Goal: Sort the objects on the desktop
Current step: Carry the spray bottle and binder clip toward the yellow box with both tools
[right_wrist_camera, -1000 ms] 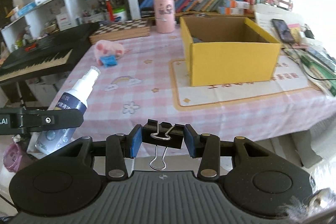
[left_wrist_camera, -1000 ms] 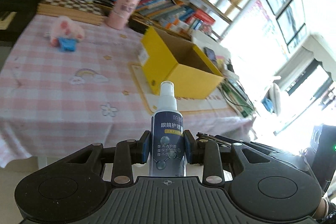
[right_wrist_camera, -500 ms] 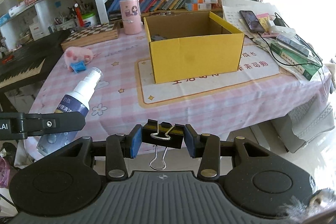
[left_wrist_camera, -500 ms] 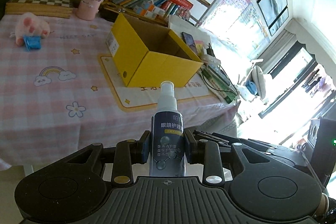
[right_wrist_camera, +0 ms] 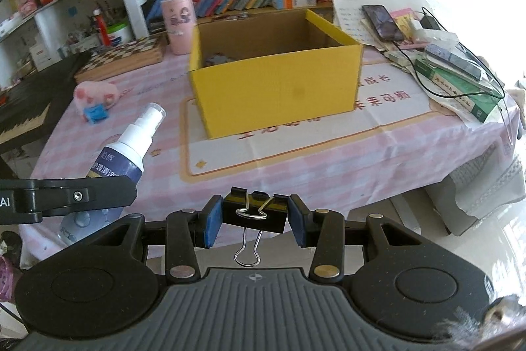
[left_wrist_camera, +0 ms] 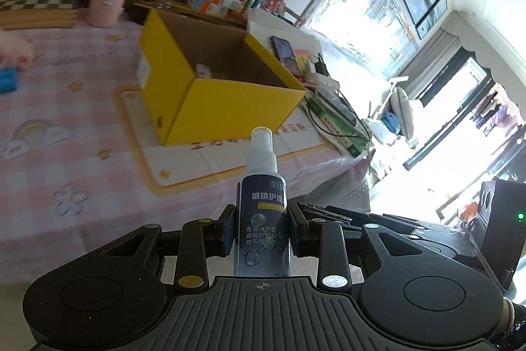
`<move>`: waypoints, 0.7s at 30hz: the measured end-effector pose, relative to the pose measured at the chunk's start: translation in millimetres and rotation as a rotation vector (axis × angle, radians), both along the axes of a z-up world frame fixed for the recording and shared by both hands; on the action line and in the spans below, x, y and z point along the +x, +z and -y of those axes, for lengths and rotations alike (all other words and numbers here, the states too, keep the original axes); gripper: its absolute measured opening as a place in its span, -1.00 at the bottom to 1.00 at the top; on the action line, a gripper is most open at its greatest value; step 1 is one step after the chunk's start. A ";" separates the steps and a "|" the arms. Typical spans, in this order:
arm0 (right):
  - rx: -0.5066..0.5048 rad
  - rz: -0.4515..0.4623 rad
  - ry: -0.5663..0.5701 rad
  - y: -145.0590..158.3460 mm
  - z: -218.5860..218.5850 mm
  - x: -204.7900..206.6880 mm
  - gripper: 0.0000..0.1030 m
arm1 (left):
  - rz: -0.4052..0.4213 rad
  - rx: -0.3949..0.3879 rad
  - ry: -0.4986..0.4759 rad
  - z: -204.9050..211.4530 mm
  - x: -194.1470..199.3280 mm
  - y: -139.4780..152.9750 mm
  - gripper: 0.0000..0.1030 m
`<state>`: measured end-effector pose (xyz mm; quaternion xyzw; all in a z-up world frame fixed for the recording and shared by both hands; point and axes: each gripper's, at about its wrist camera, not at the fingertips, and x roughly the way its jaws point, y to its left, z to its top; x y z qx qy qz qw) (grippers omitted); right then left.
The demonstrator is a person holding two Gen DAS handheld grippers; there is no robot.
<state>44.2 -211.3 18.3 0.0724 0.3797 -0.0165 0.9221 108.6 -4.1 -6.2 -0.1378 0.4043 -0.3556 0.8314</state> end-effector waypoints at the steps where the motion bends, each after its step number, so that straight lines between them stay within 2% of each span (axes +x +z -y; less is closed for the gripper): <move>1: 0.000 -0.001 -0.003 0.4 7.2 4.2 -0.22 | 0.000 -0.001 -0.008 7.4 4.2 0.3 -0.41; 10: -0.032 0.031 0.008 8.9 67.7 46.2 -0.22 | 0.029 0.001 -0.030 72.4 41.8 6.5 -0.41; 16: -0.078 0.160 0.067 28.8 99.2 76.2 -0.22 | 0.111 -0.025 0.014 100.9 61.9 29.2 -0.41; 21: -0.059 0.242 0.135 46.7 119.2 113.1 -0.22 | 0.174 -0.039 0.101 114.8 85.4 47.7 -0.41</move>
